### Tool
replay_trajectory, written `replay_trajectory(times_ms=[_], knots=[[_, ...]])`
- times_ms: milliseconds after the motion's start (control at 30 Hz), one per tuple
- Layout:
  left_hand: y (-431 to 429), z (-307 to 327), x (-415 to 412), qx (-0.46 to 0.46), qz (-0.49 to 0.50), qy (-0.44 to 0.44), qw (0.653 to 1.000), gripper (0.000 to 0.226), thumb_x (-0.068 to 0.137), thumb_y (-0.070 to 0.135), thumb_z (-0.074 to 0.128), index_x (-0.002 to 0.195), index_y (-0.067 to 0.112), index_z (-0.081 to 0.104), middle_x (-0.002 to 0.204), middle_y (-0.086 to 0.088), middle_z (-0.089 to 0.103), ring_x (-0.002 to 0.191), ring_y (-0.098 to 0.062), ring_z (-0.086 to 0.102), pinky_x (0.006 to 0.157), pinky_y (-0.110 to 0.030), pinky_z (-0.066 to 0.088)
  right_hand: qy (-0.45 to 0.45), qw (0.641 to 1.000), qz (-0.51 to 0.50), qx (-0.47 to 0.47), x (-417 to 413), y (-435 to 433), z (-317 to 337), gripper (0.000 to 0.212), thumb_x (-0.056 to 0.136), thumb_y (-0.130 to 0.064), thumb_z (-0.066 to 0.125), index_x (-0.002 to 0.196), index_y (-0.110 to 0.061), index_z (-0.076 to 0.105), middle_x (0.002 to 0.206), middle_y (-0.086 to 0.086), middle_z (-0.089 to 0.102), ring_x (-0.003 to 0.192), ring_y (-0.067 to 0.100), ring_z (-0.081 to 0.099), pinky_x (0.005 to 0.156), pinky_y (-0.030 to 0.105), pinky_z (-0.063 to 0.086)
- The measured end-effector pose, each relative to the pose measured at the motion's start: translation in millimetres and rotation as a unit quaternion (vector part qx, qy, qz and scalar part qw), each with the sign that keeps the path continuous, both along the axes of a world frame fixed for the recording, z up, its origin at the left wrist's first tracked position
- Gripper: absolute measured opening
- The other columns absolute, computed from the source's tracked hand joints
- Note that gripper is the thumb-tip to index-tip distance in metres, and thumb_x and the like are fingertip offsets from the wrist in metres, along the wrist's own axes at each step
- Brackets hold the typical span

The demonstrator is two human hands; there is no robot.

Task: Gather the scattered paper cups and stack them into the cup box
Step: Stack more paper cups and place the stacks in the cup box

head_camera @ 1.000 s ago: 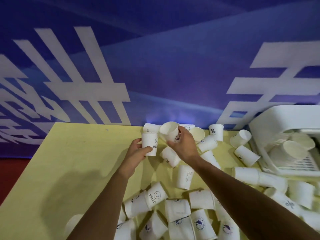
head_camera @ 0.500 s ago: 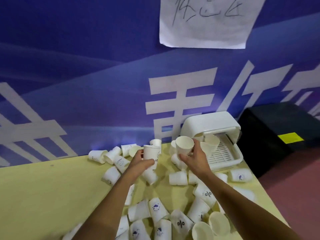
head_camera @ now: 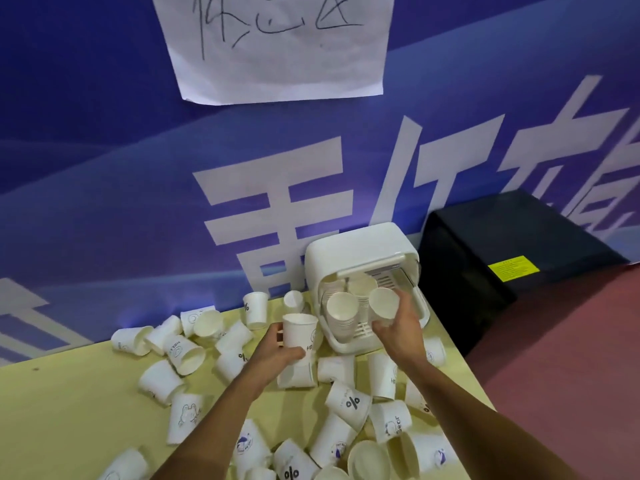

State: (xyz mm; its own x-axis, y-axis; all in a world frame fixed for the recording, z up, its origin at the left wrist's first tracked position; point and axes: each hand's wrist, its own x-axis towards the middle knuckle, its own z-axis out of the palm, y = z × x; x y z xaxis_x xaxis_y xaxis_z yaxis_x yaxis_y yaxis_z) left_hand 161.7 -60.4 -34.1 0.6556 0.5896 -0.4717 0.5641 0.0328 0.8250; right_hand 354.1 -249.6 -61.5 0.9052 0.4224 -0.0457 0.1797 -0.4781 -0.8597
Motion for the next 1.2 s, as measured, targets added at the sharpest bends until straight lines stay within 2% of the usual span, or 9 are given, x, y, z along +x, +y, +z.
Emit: replay_trajectory(times_ms=[67, 233, 367, 500, 667, 767, 900, 1033, 1200], knots=[[-2, -5, 3, 0.004, 0.012, 0.008, 1.000, 0.064, 0.065, 0.028, 0.075, 0.123, 0.026, 0.049, 0.116, 0.006, 0.061, 0.102, -0.015, 0.063, 0.088, -0.039, 0.054, -0.006, 1.000, 0.010, -0.014, 9, 8, -8, 0.081, 0.077, -0.014, 0.077, 0.144, -0.029, 0.033, 0.137, 0.001, 0.052, 0.124, 0.023, 0.053, 0.102, 0.042, 0.048], [-3, -15, 2, 0.008, 0.038, 0.010, 0.999, 0.062, 0.075, 0.017, 0.076, 0.129, 0.025, 0.047, 0.115, 0.006, 0.060, 0.102, -0.016, 0.063, 0.079, -0.031, 0.052, -0.026, 0.995, 0.053, -0.083, 16, 20, -25, 0.077, 0.079, -0.014, 0.072, 0.144, -0.028, 0.031, 0.133, 0.006, 0.050, 0.119, 0.029, 0.053, 0.095, 0.046, 0.051], [-4, -23, 0, 0.005, 0.042, 0.005, 0.999, 0.064, 0.075, 0.016, 0.076, 0.131, 0.025, 0.047, 0.118, 0.004, 0.060, 0.102, -0.015, 0.064, 0.077, -0.029, 0.050, -0.040, 0.994, 0.059, -0.083, 16, 23, -35, 0.075, 0.079, -0.011, 0.069, 0.141, -0.026, 0.031, 0.128, 0.008, 0.050, 0.114, 0.031, 0.056, 0.092, 0.043, 0.052], [-9, -23, 0, -0.002, 0.036, -0.002, 0.999, 0.071, 0.063, 0.027, 0.076, 0.129, 0.027, 0.047, 0.120, 0.005, 0.060, 0.102, -0.013, 0.063, 0.076, -0.028, 0.050, -0.062, 0.992, 0.049, -0.100, 21, 25, -38, 0.073, 0.081, -0.014, 0.069, 0.141, -0.027, 0.030, 0.128, 0.009, 0.052, 0.111, 0.031, 0.058, 0.088, 0.041, 0.054], [-12, -29, -3, -0.008, 0.025, 0.005, 1.000, 0.077, 0.062, 0.030, 0.076, 0.133, 0.027, 0.045, 0.120, 0.006, 0.061, 0.103, -0.013, 0.065, 0.081, -0.029, 0.052, -0.029, 0.994, 0.017, -0.101, 27, 25, -41, 0.076, 0.081, -0.018, 0.070, 0.144, -0.029, 0.030, 0.132, 0.008, 0.053, 0.115, 0.030, 0.058, 0.091, 0.045, 0.054], [-11, -31, -5, -0.006, 0.016, 0.017, 1.000, 0.074, 0.068, 0.026, 0.077, 0.134, 0.027, 0.044, 0.120, 0.007, 0.059, 0.104, -0.013, 0.063, 0.081, -0.030, 0.052, -0.013, 0.995, 0.016, -0.103, 28, 22, -45, 0.079, 0.081, -0.024, 0.072, 0.147, -0.026, 0.029, 0.133, 0.007, 0.053, 0.118, 0.029, 0.057, 0.092, 0.045, 0.054], [-12, -33, -5, -0.004, 0.013, 0.023, 1.000, 0.063, 0.080, 0.014, 0.074, 0.134, 0.027, 0.043, 0.119, 0.005, 0.059, 0.103, -0.012, 0.062, 0.075, -0.024, 0.049, -0.057, 0.986, 0.045, -0.153, 26, 20, -51, 0.075, 0.083, -0.027, 0.071, 0.145, -0.025, 0.030, 0.129, 0.007, 0.055, 0.114, 0.027, 0.056, 0.089, 0.042, 0.054], [-13, -33, -3, -0.007, 0.007, 0.022, 1.000, 0.063, 0.081, 0.014, 0.074, 0.133, 0.027, 0.042, 0.121, 0.005, 0.059, 0.104, -0.010, 0.062, 0.073, -0.022, 0.048, -0.094, 0.971, 0.074, -0.209, 25, 21, -58, 0.081, 0.081, -0.026, 0.073, 0.149, -0.019, 0.031, 0.130, 0.008, 0.056, 0.117, 0.026, 0.053, 0.096, 0.038, 0.049], [-13, -38, -5, -0.010, 0.005, 0.020, 1.000, 0.064, 0.079, 0.015, 0.075, 0.133, 0.027, 0.043, 0.122, 0.005, 0.059, 0.104, -0.011, 0.064, 0.076, -0.024, 0.050, -0.082, 0.967, 0.098, -0.222, 19, 21, -61, 0.091, 0.081, -0.030, 0.074, 0.155, -0.013, 0.023, 0.145, 0.013, 0.045, 0.133, 0.031, 0.042, 0.112, 0.040, 0.038]])
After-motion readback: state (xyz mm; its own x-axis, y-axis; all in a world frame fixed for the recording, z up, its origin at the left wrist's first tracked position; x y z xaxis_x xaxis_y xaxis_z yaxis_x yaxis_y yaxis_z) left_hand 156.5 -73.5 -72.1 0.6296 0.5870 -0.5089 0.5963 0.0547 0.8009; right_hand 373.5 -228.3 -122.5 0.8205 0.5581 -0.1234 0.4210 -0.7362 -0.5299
